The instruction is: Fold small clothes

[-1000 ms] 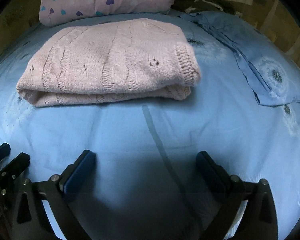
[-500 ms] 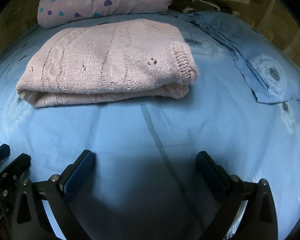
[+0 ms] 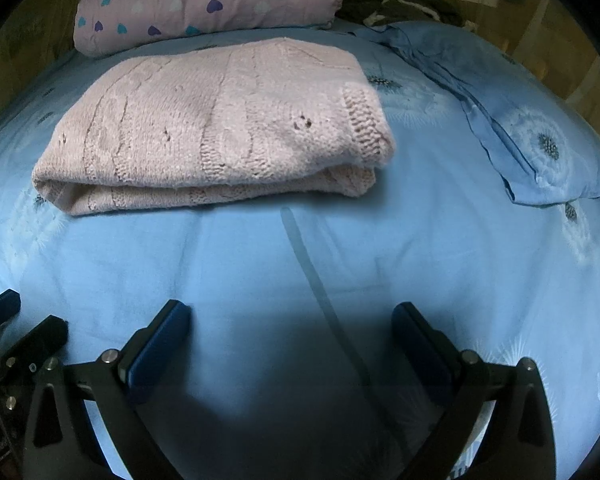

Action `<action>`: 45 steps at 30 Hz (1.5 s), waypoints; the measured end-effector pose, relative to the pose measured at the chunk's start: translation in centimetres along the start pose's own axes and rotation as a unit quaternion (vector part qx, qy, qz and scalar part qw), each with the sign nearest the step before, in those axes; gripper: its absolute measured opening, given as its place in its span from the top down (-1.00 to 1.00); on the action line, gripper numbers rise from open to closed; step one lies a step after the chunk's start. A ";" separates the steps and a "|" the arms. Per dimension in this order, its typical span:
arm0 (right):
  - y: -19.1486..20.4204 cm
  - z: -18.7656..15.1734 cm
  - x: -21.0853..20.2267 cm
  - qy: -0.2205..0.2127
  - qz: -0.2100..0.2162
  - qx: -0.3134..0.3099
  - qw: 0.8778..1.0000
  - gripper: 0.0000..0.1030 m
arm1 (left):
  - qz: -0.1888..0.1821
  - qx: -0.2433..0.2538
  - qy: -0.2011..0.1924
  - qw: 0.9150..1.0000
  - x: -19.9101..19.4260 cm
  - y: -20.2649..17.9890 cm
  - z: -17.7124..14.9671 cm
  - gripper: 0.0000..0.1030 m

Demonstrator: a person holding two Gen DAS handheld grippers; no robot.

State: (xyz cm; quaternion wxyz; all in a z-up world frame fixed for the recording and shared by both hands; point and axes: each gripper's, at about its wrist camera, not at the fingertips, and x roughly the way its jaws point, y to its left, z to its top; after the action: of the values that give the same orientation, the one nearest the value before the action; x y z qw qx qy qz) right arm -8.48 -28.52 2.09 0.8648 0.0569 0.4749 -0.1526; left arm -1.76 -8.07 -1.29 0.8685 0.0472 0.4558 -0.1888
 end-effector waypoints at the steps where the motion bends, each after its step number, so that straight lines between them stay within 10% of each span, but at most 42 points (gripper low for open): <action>1: 0.0 0.0 0.0 0.000 0.000 0.000 1.000 -0.99 | -0.001 -0.001 0.000 1.000 0.0 0.0 0.0 -0.16; 45: 0.3 0.0 -0.1 0.002 -0.009 -0.002 1.000 -0.99 | 0.013 0.014 0.005 1.000 0.1 -0.8 -0.1 -0.24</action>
State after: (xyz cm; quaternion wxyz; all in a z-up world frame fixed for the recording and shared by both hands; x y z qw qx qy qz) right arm -8.46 -28.23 2.14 0.8626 0.0515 0.4772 -0.1597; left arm -2.02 -8.81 -1.38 0.8678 0.0665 0.4570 -0.1834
